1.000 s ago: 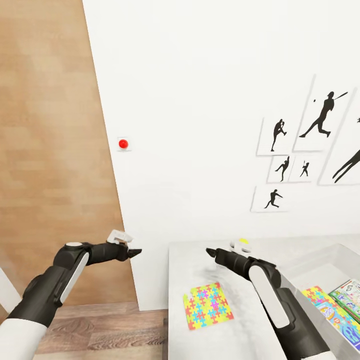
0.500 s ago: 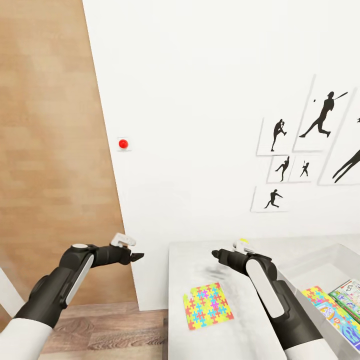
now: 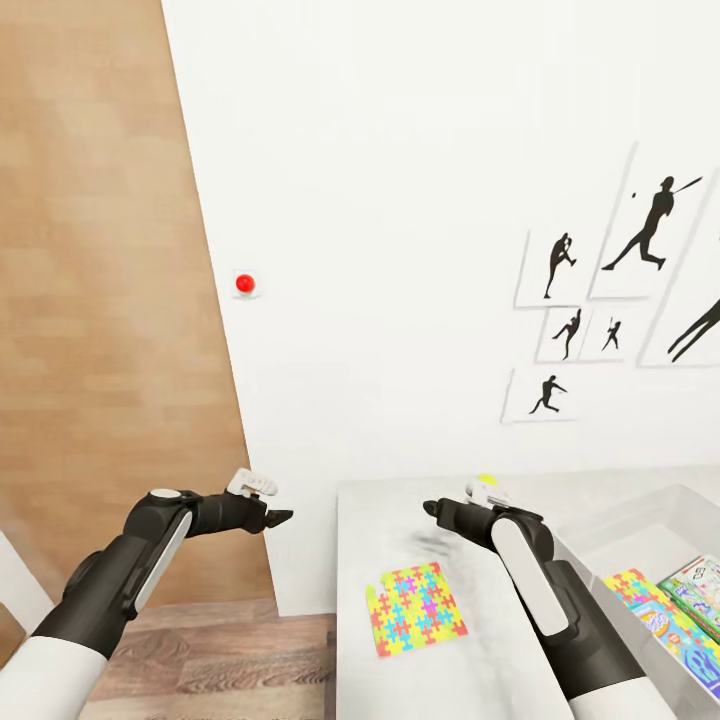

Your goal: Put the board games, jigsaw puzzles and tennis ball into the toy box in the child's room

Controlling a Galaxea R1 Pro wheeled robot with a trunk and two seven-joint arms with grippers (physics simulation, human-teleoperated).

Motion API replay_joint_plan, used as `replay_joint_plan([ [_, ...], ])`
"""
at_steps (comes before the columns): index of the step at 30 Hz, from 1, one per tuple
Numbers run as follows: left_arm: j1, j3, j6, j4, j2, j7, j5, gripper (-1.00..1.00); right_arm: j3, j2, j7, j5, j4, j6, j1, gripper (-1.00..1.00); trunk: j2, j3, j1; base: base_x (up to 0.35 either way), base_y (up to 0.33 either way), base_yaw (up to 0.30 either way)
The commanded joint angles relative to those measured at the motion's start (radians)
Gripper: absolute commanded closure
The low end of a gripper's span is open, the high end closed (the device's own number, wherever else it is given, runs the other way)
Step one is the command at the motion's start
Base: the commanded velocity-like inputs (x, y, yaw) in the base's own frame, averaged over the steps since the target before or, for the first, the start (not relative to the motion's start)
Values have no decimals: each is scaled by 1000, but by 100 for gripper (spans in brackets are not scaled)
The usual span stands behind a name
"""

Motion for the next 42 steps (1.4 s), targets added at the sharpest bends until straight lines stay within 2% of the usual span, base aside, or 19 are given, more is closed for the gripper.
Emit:
replay_joint_plan([
  [1,-1,-1,8,-1,1,1,8,-100,2,-1,-10,-10,-1,1,-1,-100,-3,-4,1,0,0,-2],
  [9,-1,10,13,-2,3,-4,19,-100,2,0,-10,-9,-1,1,-1,-100,-3,-17,1,0,0,0],
  [12,-2,27,39,-2,5,-44,29,-100,2,0,-10,-9,-1,1,-1,-100,-3,-22,1,0,0,0],
  [15,-4,84,66,-1,7,-140,39,-100,2,-1,-10,-9,-1,2,-1,-100,-3,-27,1,0,0,0],
  [18,-4,177,81,-1,7,-250,41,-100,2,-1,-10,-9,-1,3,-1,-100,-3,-31,1,0,0,0],
  [22,-5,234,105,-1,10,-296,43,-100,1,-1,-11,-9,-6,4,-1,-100,-3,-38,1,0,0,0],
  [27,-6,275,130,-1,8,-309,46,-100,1,0,-11,-13,-8,7,-1,-100,-3,-46,1,0,0,0],
  [32,-6,297,136,-2,3,-311,48,-100,1,0,-11,-18,-8,8,-1,-100,-3,-54,1,0,0,0],
  [42,-6,301,138,-2,1,-312,78,-100,-1,0,-10,-21,-2,9,-1,-100,-3,-70,1,0,0,0],
])
